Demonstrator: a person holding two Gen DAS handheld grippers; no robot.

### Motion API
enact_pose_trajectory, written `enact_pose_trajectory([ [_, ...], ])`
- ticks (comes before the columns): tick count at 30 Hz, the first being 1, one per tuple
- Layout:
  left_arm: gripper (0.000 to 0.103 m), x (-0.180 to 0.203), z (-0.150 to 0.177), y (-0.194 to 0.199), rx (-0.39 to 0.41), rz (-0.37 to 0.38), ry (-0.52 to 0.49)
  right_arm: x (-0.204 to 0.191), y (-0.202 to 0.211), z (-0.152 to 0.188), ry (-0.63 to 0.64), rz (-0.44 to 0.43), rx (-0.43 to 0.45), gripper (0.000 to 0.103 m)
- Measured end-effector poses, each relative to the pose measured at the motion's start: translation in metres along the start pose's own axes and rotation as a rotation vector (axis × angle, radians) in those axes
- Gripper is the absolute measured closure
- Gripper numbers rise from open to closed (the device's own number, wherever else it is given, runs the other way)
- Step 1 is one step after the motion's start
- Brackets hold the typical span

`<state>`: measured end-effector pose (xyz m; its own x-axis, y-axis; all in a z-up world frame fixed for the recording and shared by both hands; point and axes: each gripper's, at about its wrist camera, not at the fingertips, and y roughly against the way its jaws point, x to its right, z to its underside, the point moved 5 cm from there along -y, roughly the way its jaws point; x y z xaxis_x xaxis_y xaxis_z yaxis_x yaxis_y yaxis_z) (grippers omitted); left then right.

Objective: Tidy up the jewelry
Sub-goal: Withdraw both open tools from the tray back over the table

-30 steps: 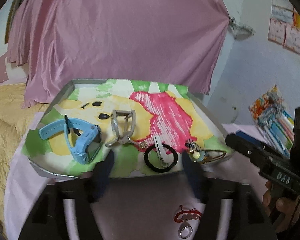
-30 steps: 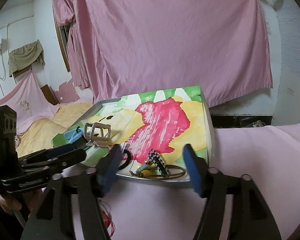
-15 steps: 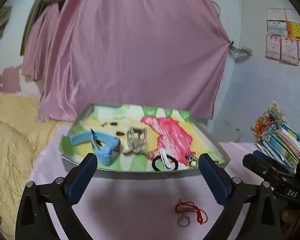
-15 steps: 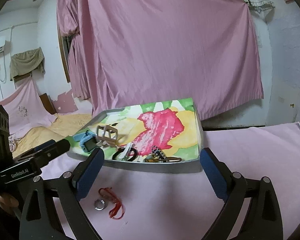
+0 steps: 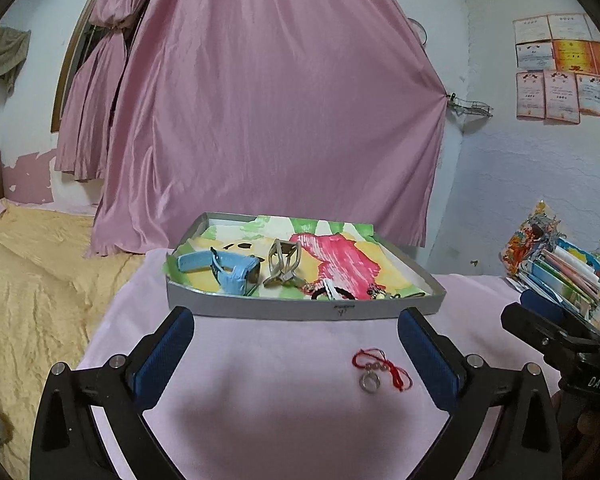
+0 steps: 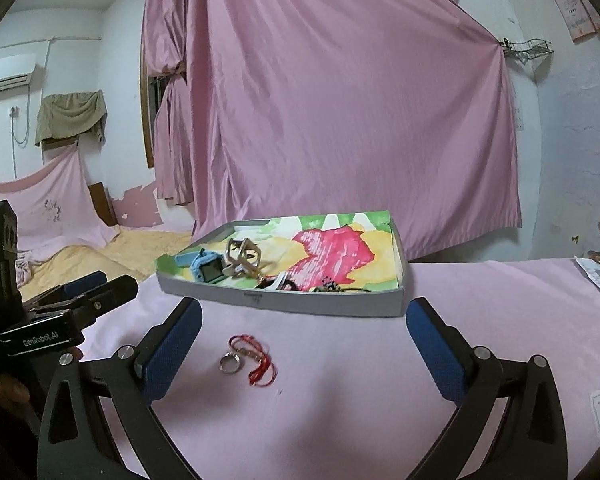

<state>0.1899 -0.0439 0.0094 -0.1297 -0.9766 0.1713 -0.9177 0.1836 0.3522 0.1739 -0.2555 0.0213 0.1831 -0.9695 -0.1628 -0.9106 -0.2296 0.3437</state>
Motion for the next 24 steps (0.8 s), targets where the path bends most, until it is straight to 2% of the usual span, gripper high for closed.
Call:
enact_pose_trajectory([
  [6, 0.001, 0.003, 0.01, 0.007, -0.005, -0.003, -0.014, -0.007, 0.008, 0.01, 0.022, -0.002, -0.015, 0.002],
  [12, 0.001, 0.0, 0.023, 0.003, -0.058, -0.008, -0.029, -0.008, 0.003, 0.019, 0.04, 0.01, -0.072, 0.002],
  [19, 0.001, -0.003, 0.028, -0.01, -0.153, 0.007, -0.045, -0.006, -0.012, 0.028, 0.085, -0.016, -0.194, 0.003],
  [24, 0.001, -0.002, 0.034, -0.027, -0.263, -0.006, -0.075, -0.004, -0.027, 0.035, 0.108, -0.056, -0.319, 0.003],
])
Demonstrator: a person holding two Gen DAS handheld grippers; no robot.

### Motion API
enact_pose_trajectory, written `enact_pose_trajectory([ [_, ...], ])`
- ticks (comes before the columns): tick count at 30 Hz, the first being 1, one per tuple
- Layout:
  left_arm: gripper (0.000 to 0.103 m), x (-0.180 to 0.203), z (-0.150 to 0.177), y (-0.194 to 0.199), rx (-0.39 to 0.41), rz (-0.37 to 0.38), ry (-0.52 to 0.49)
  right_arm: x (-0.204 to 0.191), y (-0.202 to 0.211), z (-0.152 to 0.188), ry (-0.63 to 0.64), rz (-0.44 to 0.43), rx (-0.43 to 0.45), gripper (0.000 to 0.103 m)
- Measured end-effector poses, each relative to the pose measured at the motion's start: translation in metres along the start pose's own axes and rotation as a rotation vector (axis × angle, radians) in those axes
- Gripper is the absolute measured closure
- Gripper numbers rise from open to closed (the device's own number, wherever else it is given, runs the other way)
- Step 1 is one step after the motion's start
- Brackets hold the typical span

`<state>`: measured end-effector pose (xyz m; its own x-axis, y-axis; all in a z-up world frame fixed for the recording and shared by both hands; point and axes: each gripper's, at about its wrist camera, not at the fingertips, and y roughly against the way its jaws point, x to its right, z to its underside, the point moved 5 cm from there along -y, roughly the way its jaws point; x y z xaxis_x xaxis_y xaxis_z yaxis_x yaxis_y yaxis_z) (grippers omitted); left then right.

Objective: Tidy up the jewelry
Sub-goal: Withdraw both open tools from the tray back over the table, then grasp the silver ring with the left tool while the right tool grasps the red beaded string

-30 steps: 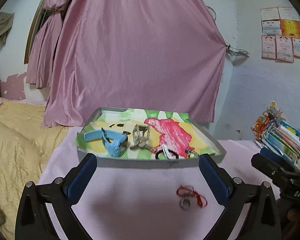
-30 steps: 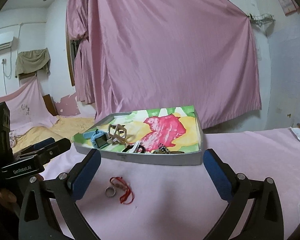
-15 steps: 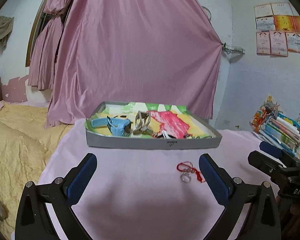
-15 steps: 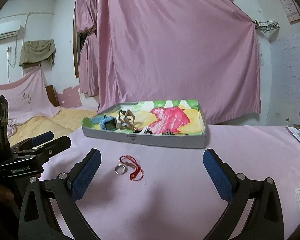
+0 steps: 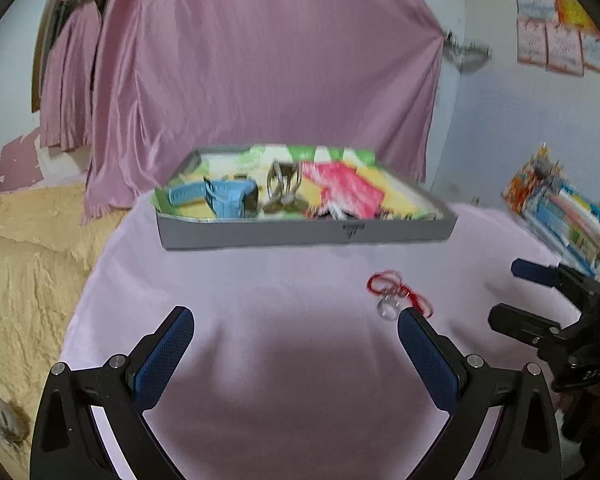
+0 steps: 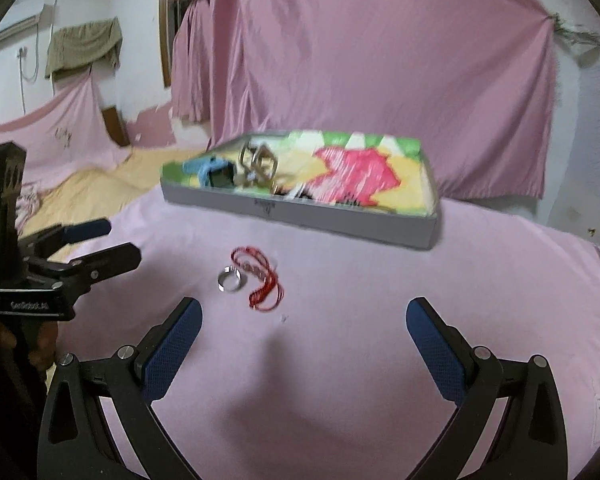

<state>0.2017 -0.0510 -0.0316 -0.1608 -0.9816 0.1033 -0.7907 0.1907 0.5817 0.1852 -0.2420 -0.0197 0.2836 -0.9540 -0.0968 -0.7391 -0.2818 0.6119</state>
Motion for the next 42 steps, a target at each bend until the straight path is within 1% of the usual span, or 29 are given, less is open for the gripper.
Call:
enact_pose_trajectory([
  [3, 0.001, 0.004, 0.0, -0.007, -0.039, -0.017, -0.045, 0.002, -0.01, 0.001, -0.002, -0.034, -0.054, 0.003],
  [4, 0.001, 0.006, 0.0, -0.009, -0.047, -0.019, -0.057, 0.003, -0.014, 0.002, -0.002, -0.047, -0.077, 0.005],
  [6, 0.001, 0.01, 0.0, -0.011, -0.053, -0.015, -0.079, 0.004, -0.019, 0.003, 0.008, -0.063, -0.109, 0.014],
  [7, 0.001, 0.012, 0.0, -0.011, -0.055, -0.008, -0.086, 0.002, -0.022, 0.004, 0.013, -0.066, -0.118, 0.025],
  [8, 0.001, 0.013, 0.0, -0.012, -0.059, -0.002, -0.091, 0.002, -0.024, 0.005, 0.027, -0.069, -0.135, 0.031],
  [9, 0.006, 0.015, 0.0, -0.012, -0.062, 0.004, -0.097, 0.001, -0.027, 0.005, 0.037, -0.071, -0.147, 0.032],
  [10, 0.015, 0.018, 0.0, -0.013, -0.066, 0.015, -0.106, 0.0, -0.029, 0.004, 0.043, -0.074, -0.154, 0.033],
  [11, 0.019, 0.021, 0.0, -0.015, -0.076, 0.029, -0.118, -0.001, -0.031, 0.005, 0.051, -0.084, -0.165, 0.033],
  [12, 0.025, 0.024, 0.001, -0.017, -0.085, 0.038, -0.126, -0.003, -0.033, 0.004, 0.056, -0.092, -0.172, 0.033],
  [13, 0.034, 0.027, 0.001, -0.02, -0.093, 0.049, -0.135, -0.003, -0.035, 0.002, 0.059, -0.098, -0.178, 0.036],
  [14, 0.039, 0.03, 0.002, -0.022, -0.107, 0.065, -0.146, -0.004, -0.036, 0.002, 0.066, -0.108, -0.188, 0.043],
  [15, 0.049, 0.033, 0.003, -0.025, -0.124, 0.084, -0.159, -0.005, -0.039, 0.002, 0.076, -0.116, -0.198, 0.045],
  [16, 0.055, 0.036, 0.003, -0.028, -0.136, 0.097, -0.17, -0.006, -0.041, 0.001, 0.084, -0.122, -0.207, 0.049],
  [18, 0.06, 0.042, 0.003, -0.031, -0.15, 0.12, -0.187, -0.007, -0.045, 0.0, 0.096, -0.139, -0.226, 0.051],
  [19, 0.064, 0.043, 0.003, -0.032, -0.152, 0.129, -0.19, -0.008, -0.047, -0.001, 0.102, -0.15, -0.233, 0.055],
  [20, 0.065, 0.045, 0.003, -0.033, -0.156, 0.143, -0.193, -0.009, -0.049, -0.001, 0.112, -0.156, -0.239, 0.058],
  [22, 0.069, 0.049, 0.002, -0.035, -0.164, 0.164, -0.195, -0.01, -0.051, -0.002, 0.126, -0.162, -0.246, 0.058],
  [24, 0.073, 0.053, 0.002, -0.038, -0.182, 0.196, -0.199, -0.011, -0.055, -0.003, 0.136, -0.172, -0.255, 0.061],
  [27, 0.073, 0.059, 0.002, -0.043, -0.21, 0.225, -0.217, -0.013, -0.058, -0.005, 0.155, -0.183, -0.261, 0.061],
  [30, 0.077, 0.062, 0.002, -0.047, -0.222, 0.228, -0.241, -0.013, -0.061, -0.007, 0.167, -0.19, -0.265, 0.061],
  [34, 0.077, 0.067, 0.002, -0.053, -0.25, 0.246, -0.252, -0.013, -0.064, -0.009, 0.176, -0.196, -0.265, 0.061],
  [42, 0.078, 0.07, -0.004, -0.06, -0.279, 0.237, -0.252, -0.014, -0.066, -0.011, 0.19, -0.202, -0.265, 0.061],
])
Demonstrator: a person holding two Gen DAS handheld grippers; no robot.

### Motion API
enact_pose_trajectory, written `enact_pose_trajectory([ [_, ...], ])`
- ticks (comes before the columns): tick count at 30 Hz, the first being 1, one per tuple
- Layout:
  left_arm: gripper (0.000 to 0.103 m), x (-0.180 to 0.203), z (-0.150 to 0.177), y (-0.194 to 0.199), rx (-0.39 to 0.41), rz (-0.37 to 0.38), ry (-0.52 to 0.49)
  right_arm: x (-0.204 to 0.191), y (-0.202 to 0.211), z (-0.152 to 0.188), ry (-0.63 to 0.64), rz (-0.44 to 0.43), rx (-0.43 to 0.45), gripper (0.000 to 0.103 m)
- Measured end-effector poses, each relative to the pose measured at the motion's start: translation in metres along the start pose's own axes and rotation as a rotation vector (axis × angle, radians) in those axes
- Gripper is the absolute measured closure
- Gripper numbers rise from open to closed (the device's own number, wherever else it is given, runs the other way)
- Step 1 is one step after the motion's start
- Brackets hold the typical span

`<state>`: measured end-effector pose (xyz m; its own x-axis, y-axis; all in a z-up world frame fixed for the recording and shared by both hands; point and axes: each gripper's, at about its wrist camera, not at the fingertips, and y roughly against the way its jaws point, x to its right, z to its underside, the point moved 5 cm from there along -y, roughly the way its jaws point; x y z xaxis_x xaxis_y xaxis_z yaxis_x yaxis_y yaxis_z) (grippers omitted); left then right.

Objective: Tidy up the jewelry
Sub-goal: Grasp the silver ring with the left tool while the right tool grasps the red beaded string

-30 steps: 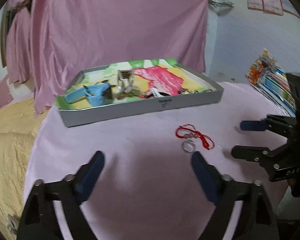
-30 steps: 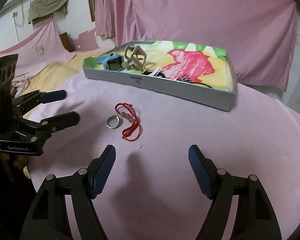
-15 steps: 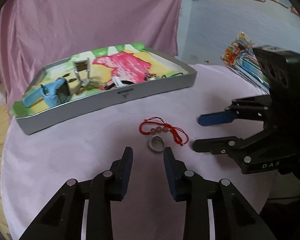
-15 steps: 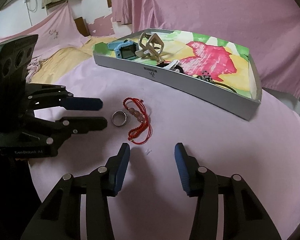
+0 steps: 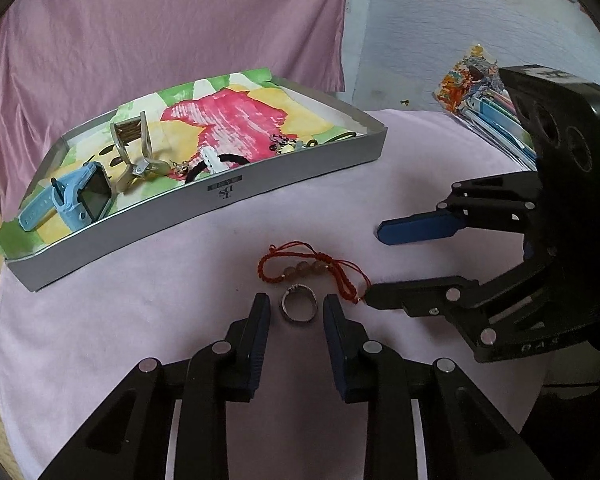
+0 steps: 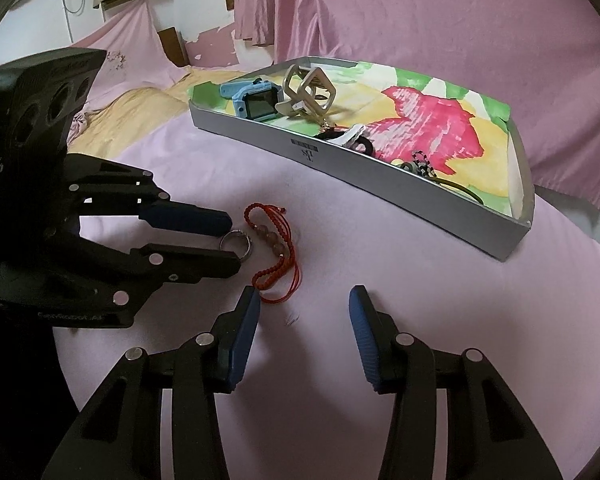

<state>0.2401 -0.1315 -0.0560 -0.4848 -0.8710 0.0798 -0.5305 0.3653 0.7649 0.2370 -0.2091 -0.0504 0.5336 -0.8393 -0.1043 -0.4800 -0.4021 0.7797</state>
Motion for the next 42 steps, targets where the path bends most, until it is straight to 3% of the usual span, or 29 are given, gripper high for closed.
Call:
enact_pose_trajectory([
  [4, 0.085, -0.003, -0.004, -0.004, -0.003, -0.026, 0.002, 0.001, 0.0, 0.0, 0.0, 0.001, 0.001, 0.064],
  [26, 0.085, -0.043, 0.0, 0.002, 0.016, -0.079, 0.151, -0.019, -0.023, -0.028, 0.038, -0.012, -0.014, 0.064],
  [42, 0.085, -0.052, -0.001, 0.004, 0.027, -0.065, 0.203, -0.022, -0.035, -0.043, 0.004, -0.004, 0.009, 0.085],
])
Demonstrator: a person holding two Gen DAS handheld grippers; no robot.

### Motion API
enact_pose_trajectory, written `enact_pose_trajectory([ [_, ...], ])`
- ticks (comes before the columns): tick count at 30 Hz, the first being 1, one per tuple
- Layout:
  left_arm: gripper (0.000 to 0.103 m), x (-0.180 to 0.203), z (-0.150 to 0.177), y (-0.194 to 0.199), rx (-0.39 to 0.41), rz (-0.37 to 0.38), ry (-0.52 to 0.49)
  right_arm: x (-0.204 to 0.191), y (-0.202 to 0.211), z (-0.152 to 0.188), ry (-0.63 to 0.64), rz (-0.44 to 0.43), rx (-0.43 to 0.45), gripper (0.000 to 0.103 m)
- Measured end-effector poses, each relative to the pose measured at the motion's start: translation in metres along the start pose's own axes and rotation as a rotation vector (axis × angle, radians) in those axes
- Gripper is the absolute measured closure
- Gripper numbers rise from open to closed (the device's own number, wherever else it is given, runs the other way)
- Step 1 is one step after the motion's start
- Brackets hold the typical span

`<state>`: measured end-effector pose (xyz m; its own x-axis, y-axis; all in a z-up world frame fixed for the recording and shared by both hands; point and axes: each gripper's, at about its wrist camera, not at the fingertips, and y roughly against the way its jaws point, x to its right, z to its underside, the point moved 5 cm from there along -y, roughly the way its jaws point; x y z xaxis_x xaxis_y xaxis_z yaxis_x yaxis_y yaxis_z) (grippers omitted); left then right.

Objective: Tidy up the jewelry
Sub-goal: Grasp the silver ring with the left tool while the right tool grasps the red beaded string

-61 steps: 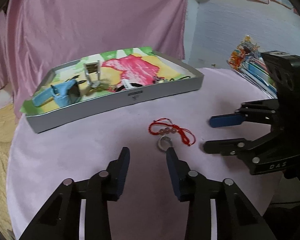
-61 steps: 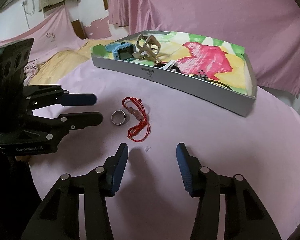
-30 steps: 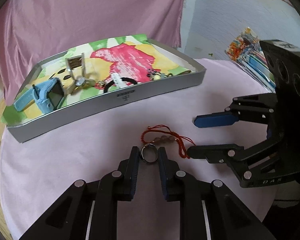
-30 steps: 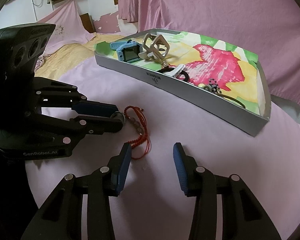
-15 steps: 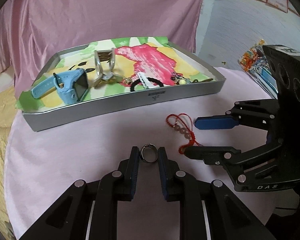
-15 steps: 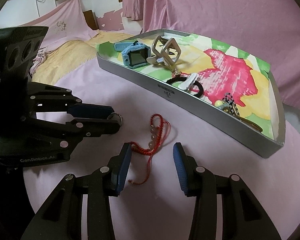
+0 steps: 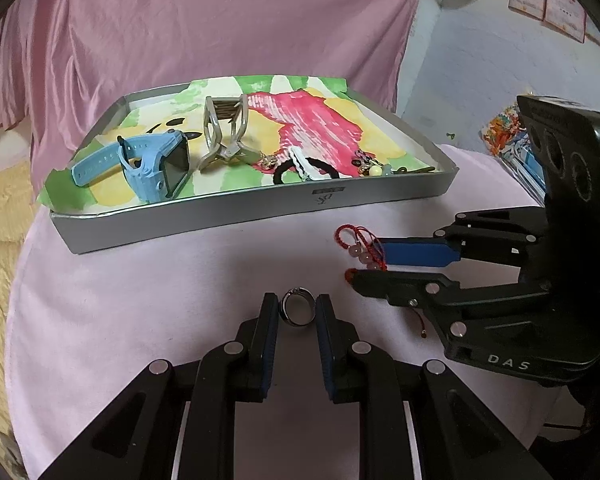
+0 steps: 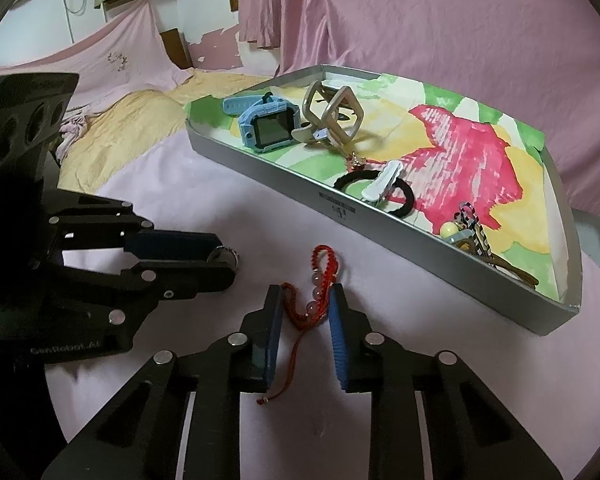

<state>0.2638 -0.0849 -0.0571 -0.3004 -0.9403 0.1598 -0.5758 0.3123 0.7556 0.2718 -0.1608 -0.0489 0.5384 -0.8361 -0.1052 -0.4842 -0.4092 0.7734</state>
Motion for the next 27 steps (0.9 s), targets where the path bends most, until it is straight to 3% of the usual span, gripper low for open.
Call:
enact_pose_trajectory([
  [7, 0.085, -0.009, 0.0, 0.002, 0.014, 0.008, 0.055, -0.006, 0.0, 0.001, 0.001, 0.004, 0.012, 0.091],
  [8, 0.094, -0.011, -0.001, 0.003, 0.021, 0.01, 0.066, -0.007, 0.001, 0.002, -0.002, 0.005, 0.015, 0.092],
  [9, 0.096, -0.012, -0.002, 0.004, 0.035, 0.015, 0.073, -0.006, 0.003, 0.003, -0.014, 0.0, 0.018, 0.092],
  [20, 0.096, -0.008, -0.005, 0.005, 0.051, 0.014, 0.064, 0.005, 0.015, 0.006, -0.08, -0.027, 0.074, 0.092],
  [27, 0.096, -0.008, -0.011, 0.016, 0.115, 0.048, 0.078, 0.015, 0.026, 0.005, -0.144, -0.052, 0.139, 0.092],
])
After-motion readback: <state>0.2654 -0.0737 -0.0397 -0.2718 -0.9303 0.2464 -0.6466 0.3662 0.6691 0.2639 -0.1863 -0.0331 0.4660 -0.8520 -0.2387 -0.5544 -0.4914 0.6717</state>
